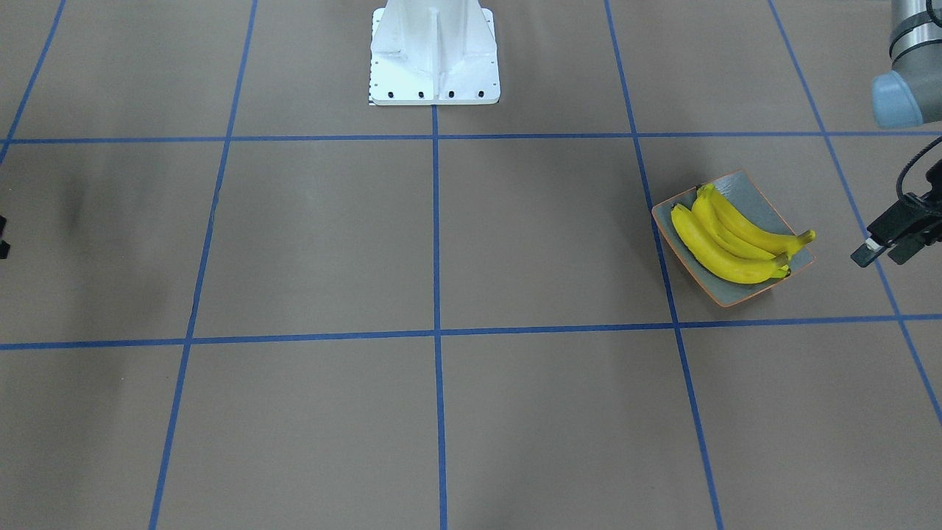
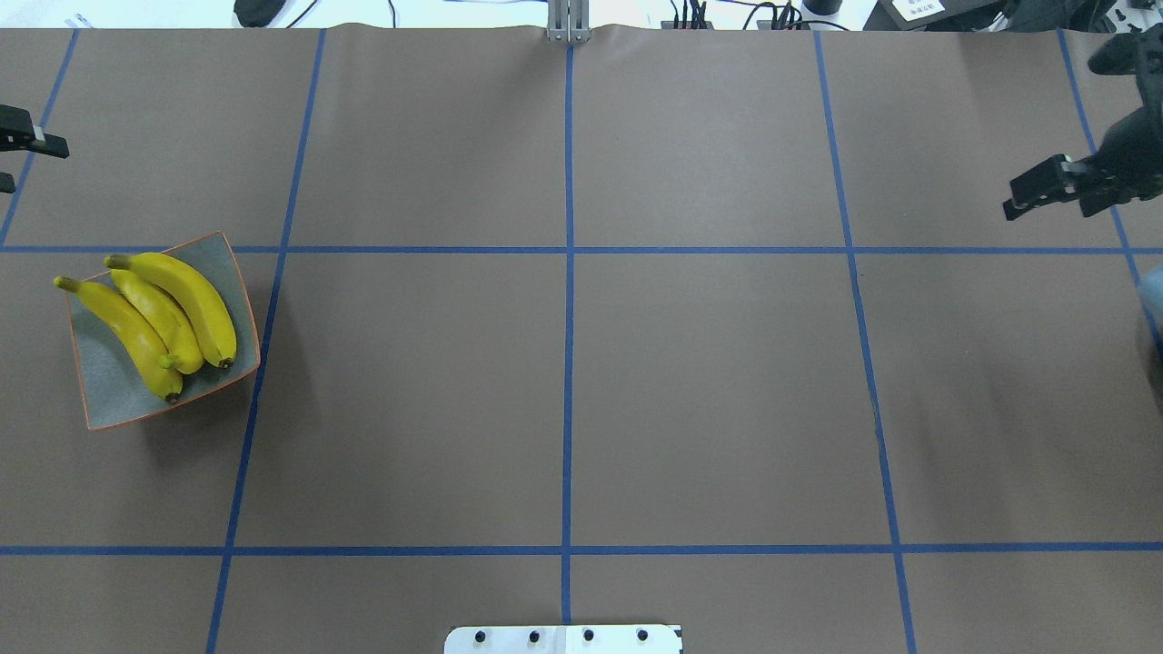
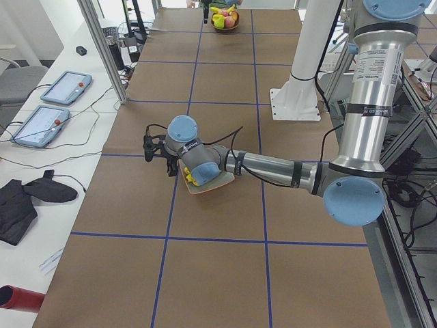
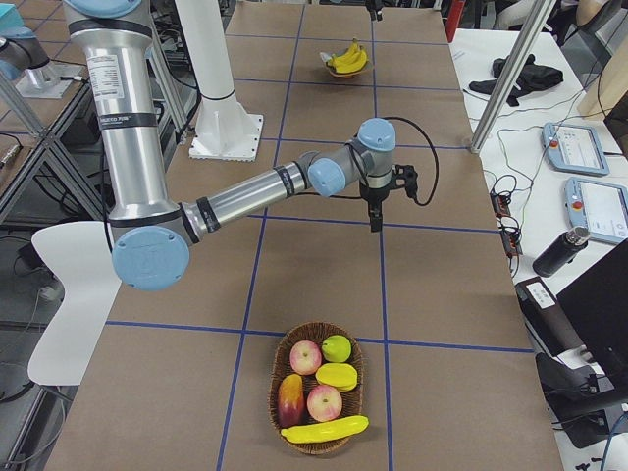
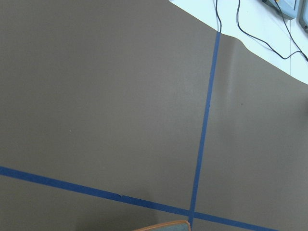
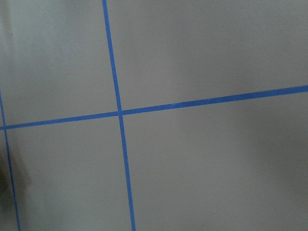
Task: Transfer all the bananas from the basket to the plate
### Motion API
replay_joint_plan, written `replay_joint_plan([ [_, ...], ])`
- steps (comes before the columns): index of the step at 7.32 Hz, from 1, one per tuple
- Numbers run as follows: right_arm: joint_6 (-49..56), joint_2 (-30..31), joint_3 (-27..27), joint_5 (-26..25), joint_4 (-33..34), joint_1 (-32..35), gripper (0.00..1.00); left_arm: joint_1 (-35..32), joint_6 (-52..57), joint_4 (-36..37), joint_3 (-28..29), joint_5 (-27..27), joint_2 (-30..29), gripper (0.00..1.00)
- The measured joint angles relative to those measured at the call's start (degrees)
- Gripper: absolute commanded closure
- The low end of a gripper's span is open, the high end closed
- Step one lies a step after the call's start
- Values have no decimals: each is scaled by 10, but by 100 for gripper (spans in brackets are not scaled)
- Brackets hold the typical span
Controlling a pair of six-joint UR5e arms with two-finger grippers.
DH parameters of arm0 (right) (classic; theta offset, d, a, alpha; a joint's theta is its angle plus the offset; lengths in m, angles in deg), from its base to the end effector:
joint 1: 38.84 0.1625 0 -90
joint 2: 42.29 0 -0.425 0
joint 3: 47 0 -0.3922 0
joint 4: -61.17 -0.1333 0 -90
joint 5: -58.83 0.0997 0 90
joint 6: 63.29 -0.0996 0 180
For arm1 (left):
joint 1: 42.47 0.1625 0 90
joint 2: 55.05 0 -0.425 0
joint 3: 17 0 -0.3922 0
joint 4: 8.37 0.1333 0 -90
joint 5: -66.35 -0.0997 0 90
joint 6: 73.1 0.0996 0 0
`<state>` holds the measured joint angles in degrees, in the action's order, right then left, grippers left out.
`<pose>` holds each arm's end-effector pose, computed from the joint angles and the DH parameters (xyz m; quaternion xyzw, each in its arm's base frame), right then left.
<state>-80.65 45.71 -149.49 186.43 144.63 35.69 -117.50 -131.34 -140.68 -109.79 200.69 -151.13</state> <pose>-0.0677 -0.5166 0.5270 0.0762 -0.3528 -0.0435 0.9316 0.0807 -0.5483 0.4916 0.1182 0.5117 -0.1564 0.8365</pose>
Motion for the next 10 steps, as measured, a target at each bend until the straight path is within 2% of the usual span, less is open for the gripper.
replay_joint_plan([
  [2, 169, 33, 68, -3, 0, 97, 0, -5, 45, 36, -9, -16, -10, 1],
  [4, 286, 41, 141, -5, -1, 159, 0, -5, 50, 41, -10, -22, -12, 1],
  [7, 311, 38, 203, -50, -27, 179, 0, -3, 50, 42, -10, -22, -12, 1],
  [10, 261, 20, 283, -83, -147, 181, 1, -1, 50, 42, -10, -22, -13, 1],
])
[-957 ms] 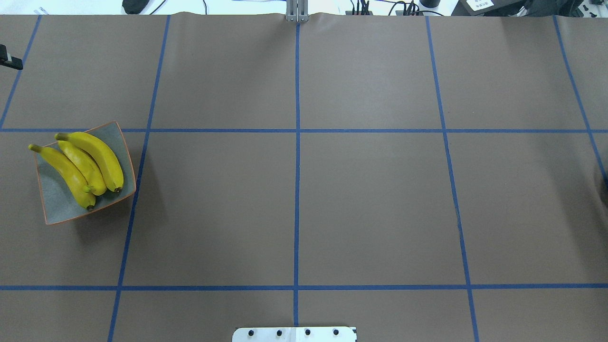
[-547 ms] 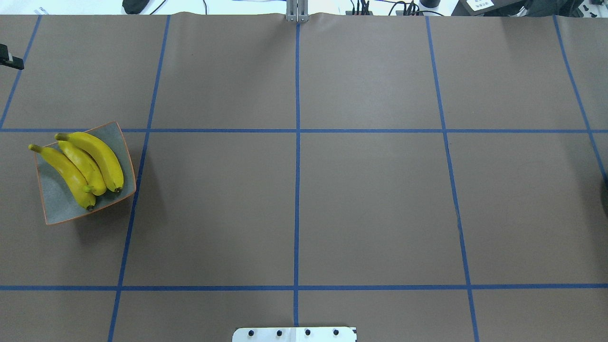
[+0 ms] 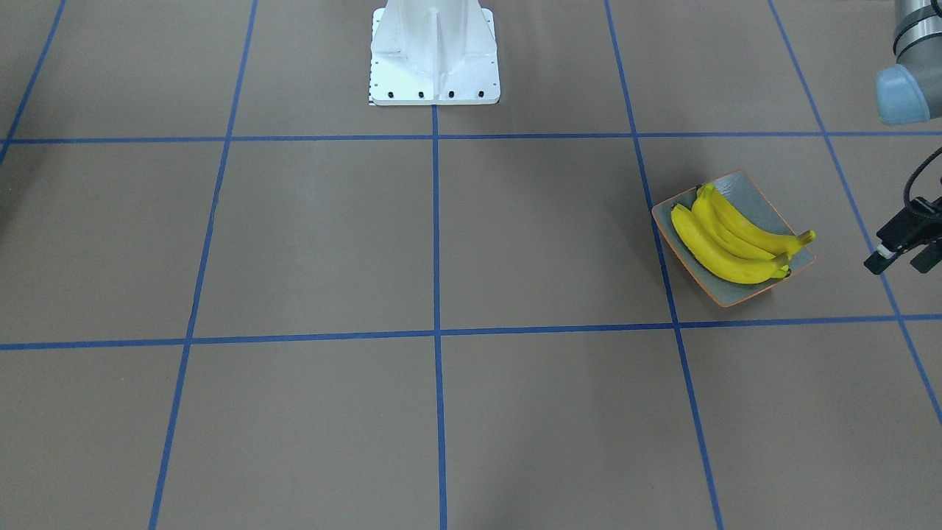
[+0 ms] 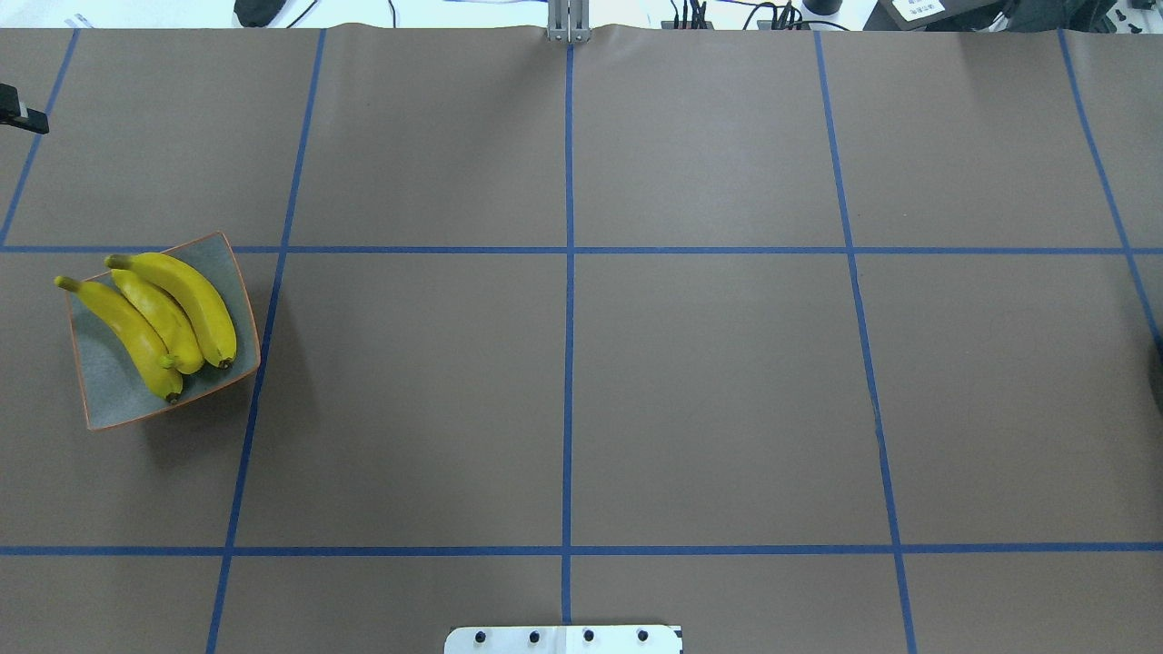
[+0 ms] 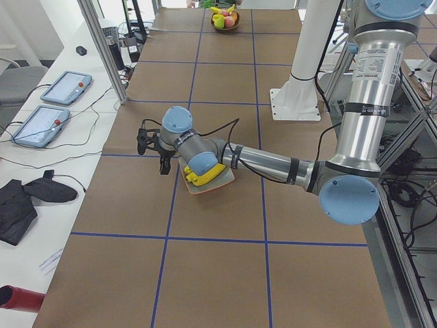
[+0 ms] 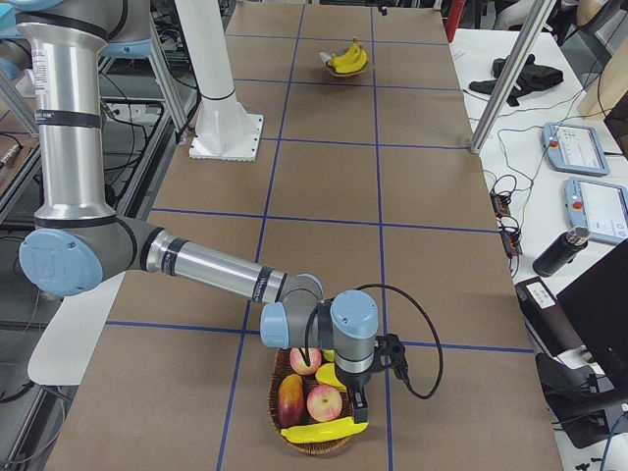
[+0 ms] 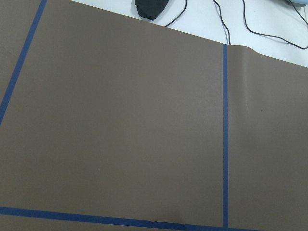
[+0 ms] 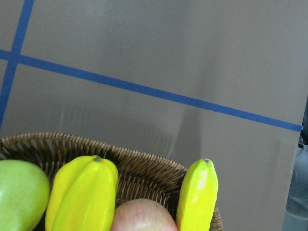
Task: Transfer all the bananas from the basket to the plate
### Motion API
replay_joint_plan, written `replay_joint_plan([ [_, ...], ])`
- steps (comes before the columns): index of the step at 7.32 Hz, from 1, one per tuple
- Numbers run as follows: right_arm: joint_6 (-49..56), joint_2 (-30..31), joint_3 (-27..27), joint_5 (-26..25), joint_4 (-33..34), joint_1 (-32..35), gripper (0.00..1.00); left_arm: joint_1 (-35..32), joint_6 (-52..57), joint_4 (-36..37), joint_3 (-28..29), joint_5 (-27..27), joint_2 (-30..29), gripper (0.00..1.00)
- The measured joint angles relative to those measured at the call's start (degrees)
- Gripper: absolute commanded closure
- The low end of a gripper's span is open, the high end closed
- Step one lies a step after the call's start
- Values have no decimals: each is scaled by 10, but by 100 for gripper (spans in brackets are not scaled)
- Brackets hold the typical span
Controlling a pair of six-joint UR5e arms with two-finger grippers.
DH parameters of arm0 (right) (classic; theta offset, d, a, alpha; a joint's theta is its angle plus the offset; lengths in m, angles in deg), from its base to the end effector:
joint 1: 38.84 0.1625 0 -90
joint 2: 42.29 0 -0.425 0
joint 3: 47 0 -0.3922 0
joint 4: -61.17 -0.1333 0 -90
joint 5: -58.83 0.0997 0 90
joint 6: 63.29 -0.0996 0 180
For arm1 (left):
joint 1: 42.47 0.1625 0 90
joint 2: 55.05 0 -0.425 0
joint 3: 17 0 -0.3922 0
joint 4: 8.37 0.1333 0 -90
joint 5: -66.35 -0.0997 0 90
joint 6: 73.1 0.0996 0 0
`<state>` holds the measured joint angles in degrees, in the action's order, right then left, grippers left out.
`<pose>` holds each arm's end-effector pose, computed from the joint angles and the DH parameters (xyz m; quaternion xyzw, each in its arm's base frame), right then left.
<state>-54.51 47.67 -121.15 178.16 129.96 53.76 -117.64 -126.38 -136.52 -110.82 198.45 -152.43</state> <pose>0.1064 -0.4808 0.7714 0.0704 -0.2471 -0.0640 0.9643 0.0791 -0.5587 0.4803 0.1400 0.4886 -0.1377 0.8501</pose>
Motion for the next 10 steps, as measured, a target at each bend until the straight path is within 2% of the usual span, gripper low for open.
replay_joint_plan([
  [2, -48, -5, 37, -19, -63, 0, 1, 3, -2, 0, 0, 0, 0, 1],
  [5, -83, -3, 73, -15, -112, -2, 1, 4, -3, 0, -2, 0, 0, 1],
  [8, -94, -6, 78, 38, -122, -3, 1, 9, -4, 0, -2, 0, 1, 1],
  [10, -94, -7, 85, 54, -122, -3, 1, 11, -4, 0, -1, 0, 1, 1],
])
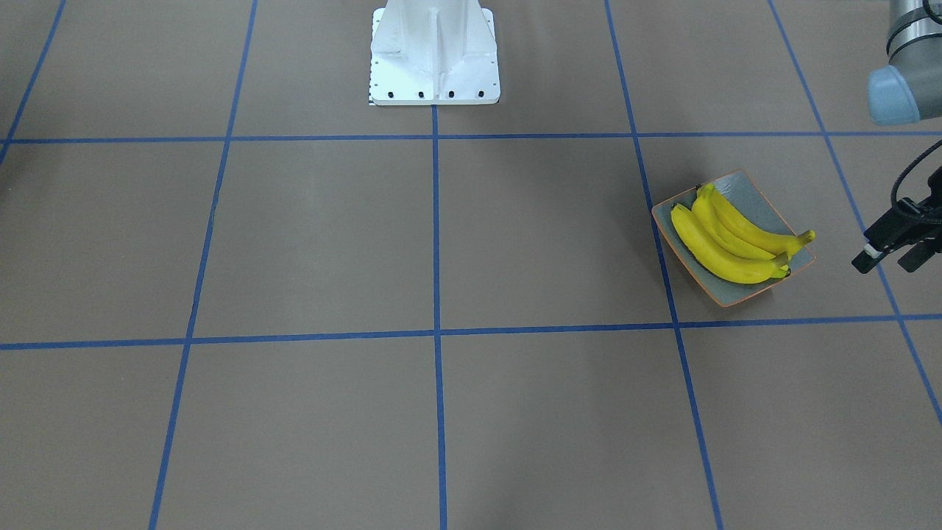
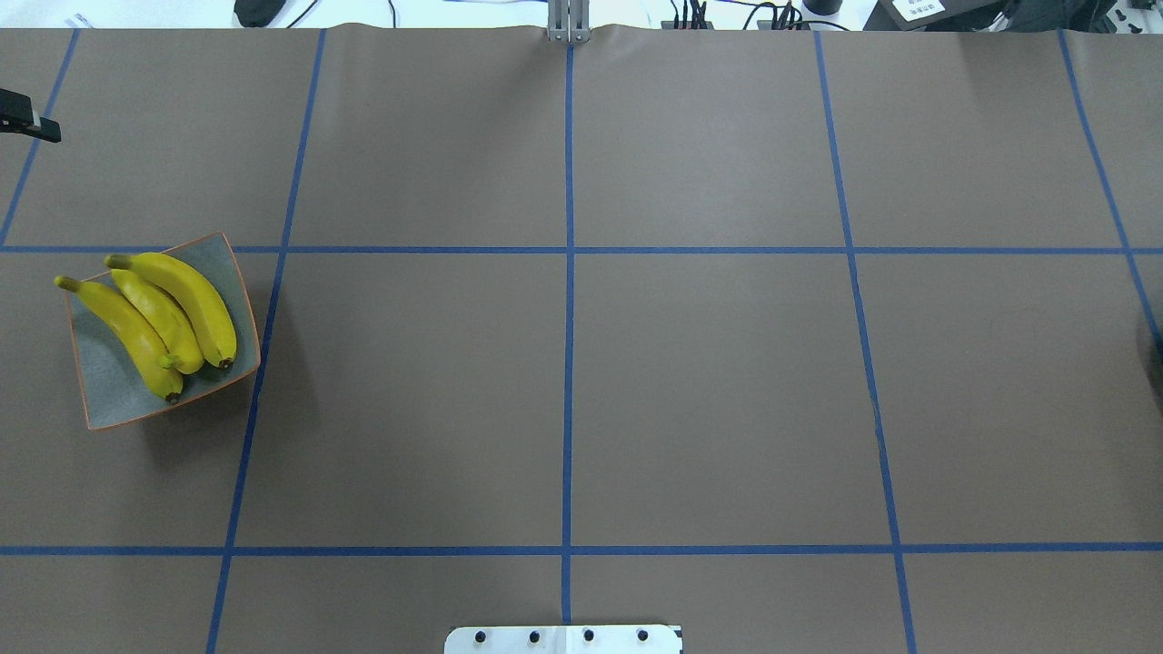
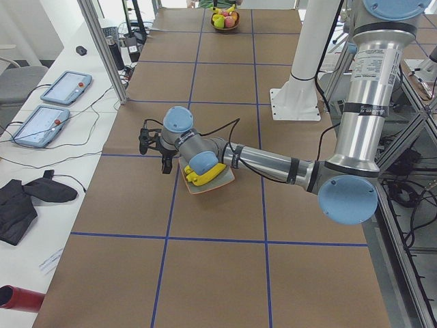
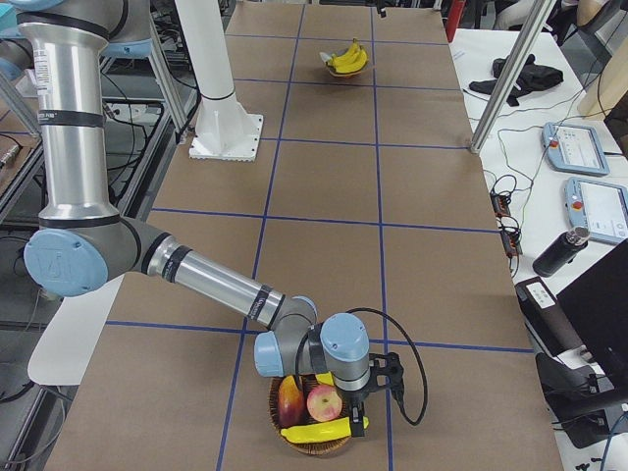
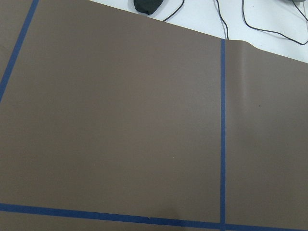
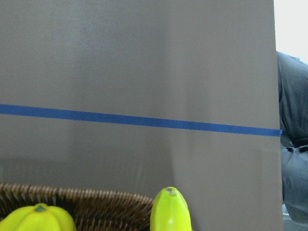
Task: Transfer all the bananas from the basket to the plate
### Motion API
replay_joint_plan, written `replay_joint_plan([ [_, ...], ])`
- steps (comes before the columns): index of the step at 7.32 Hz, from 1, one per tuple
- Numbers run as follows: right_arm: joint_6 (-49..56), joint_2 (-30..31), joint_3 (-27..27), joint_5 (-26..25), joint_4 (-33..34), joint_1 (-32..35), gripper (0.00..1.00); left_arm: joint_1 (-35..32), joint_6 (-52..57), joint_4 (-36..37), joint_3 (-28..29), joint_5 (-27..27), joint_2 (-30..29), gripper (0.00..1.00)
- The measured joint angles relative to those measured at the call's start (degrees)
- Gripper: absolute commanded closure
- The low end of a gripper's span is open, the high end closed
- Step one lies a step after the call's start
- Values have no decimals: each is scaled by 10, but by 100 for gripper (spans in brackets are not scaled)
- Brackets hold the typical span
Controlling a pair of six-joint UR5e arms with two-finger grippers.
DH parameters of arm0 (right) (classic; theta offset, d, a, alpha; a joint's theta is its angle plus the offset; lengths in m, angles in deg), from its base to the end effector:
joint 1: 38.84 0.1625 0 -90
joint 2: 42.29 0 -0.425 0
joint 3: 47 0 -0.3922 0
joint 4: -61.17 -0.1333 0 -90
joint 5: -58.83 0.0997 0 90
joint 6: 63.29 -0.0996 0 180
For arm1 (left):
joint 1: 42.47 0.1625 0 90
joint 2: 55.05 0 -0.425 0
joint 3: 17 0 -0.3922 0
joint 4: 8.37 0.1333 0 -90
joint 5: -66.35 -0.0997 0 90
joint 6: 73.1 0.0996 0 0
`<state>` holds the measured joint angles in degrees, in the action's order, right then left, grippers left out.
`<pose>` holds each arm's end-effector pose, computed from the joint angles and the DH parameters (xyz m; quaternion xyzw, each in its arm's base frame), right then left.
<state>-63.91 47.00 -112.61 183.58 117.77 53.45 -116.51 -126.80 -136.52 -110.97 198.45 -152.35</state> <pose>0.0955 -0.4731 0.8088 0.0852 -0.2963 -0.0011 0.9513 0.0899 -0.5563 0.4798 0.1339 0.4907 -0.1321 0.8508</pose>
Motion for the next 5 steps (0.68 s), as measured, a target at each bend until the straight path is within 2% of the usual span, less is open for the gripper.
replay_joint_plan([
  [5, 1, -26, 50, -25, 1, -7, 1, 3, 0, 0, 0, 0, 0, 1],
])
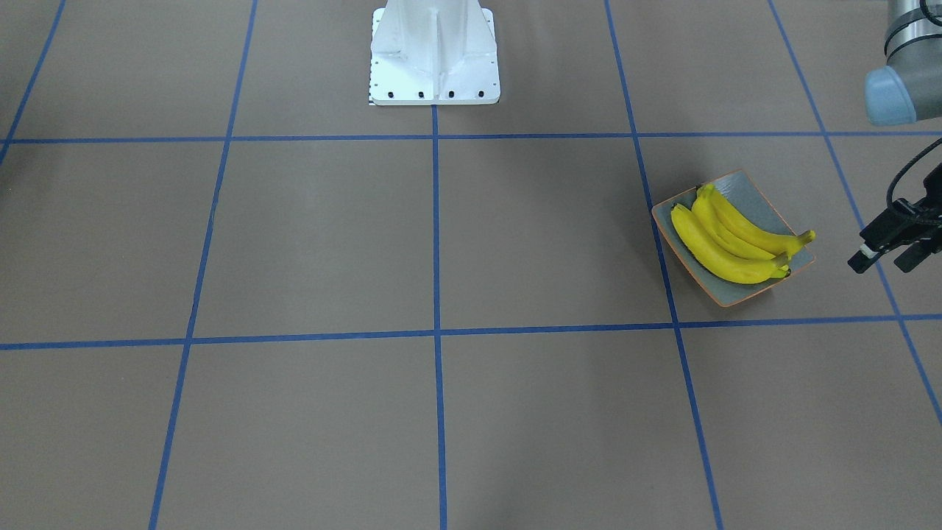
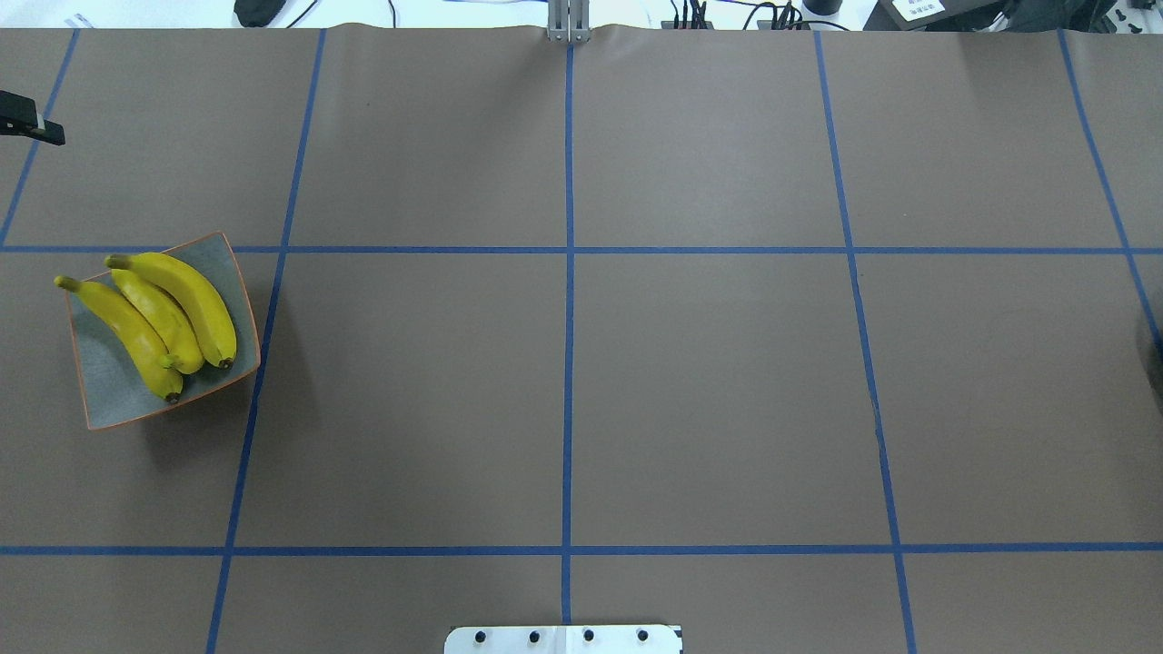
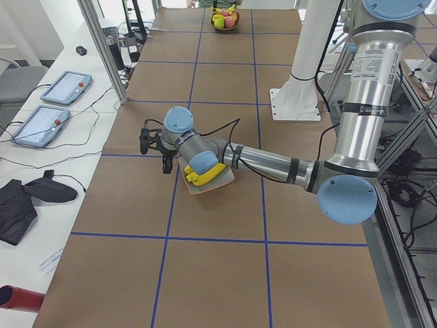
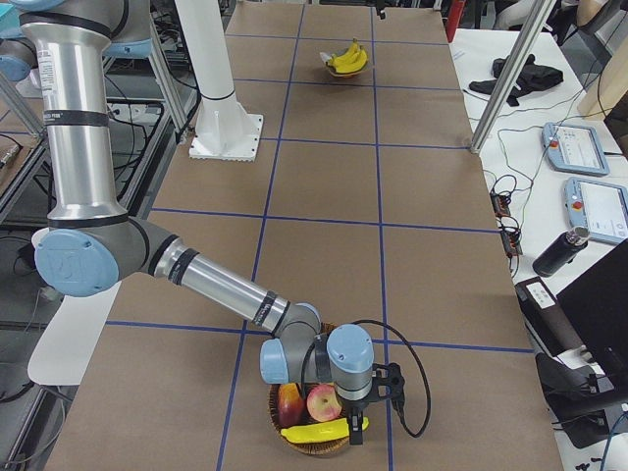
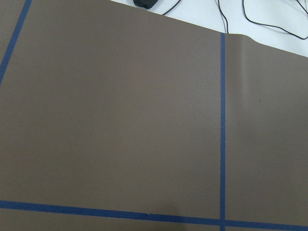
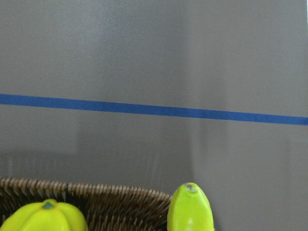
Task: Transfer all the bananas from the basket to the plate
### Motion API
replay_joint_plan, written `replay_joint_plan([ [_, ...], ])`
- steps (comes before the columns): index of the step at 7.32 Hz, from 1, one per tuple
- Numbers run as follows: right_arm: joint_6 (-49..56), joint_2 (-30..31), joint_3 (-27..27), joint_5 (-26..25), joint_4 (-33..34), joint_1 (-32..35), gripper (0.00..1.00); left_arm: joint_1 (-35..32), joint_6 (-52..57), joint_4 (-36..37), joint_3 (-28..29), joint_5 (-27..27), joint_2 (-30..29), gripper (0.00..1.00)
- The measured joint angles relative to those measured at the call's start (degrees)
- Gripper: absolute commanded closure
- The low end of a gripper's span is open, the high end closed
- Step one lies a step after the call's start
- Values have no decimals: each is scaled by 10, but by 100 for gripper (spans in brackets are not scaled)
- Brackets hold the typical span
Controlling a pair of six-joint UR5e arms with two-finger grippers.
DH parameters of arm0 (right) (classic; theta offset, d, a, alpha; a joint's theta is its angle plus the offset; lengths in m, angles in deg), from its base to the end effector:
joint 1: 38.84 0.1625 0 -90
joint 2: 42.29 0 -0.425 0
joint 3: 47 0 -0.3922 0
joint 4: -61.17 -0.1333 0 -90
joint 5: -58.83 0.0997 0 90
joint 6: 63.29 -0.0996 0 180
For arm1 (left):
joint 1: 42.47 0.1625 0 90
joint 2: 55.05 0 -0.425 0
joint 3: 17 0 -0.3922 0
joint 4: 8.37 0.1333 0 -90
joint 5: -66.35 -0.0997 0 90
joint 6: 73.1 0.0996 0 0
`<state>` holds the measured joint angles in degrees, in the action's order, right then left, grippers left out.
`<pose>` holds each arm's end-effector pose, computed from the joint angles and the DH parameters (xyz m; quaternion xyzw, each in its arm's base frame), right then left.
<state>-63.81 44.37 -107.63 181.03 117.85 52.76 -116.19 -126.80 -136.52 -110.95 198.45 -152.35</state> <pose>0.0938 -0.4843 0.8298 0.0637 -0.2762 0.0001 0.9590 0.0930 -0.5559 0.4799 0.1324 0.4910 -0.1298 0.8512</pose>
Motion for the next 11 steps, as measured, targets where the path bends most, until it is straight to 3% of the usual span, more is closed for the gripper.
replay_joint_plan([
  [9, 0, -13, 42, -26, 1, -26, 2, 4, -1, -1, -3, 0, 2, 1],
  [11, 0, -14, 46, -28, 2, -30, 17, 4, 0, -2, -3, 0, 2, 1],
])
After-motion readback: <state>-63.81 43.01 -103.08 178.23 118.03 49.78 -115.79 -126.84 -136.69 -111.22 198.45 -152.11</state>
